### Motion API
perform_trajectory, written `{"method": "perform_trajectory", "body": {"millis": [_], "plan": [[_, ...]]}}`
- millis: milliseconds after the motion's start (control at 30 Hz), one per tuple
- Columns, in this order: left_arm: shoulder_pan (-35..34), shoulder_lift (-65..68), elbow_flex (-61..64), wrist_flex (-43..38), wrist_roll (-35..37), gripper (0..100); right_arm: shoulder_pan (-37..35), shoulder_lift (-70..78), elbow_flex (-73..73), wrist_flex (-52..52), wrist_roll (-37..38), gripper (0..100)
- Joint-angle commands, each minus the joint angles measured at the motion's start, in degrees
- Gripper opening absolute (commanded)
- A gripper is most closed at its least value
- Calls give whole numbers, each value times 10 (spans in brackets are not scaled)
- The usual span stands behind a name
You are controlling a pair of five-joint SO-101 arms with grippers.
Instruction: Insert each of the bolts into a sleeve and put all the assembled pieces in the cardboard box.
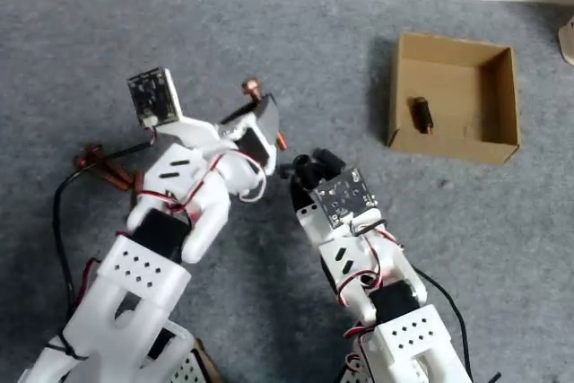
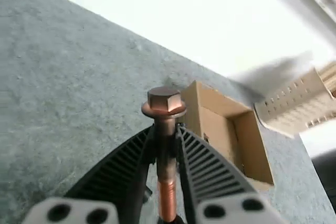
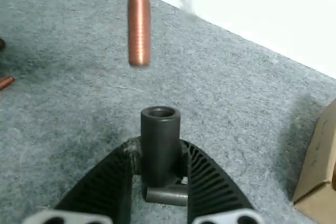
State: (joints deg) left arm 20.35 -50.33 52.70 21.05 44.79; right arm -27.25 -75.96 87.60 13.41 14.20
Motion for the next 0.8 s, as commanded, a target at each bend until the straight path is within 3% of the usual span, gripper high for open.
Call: {"method": "perform_trajectory", "body": {"millis": [0, 767], "plan": [[11, -22, -7, -14, 4, 5, -5, -15, -6, 5, 5, 5], [44, -24, 31, -33, -33, 5, -12, -18, -11, 35, -21, 5]]}}
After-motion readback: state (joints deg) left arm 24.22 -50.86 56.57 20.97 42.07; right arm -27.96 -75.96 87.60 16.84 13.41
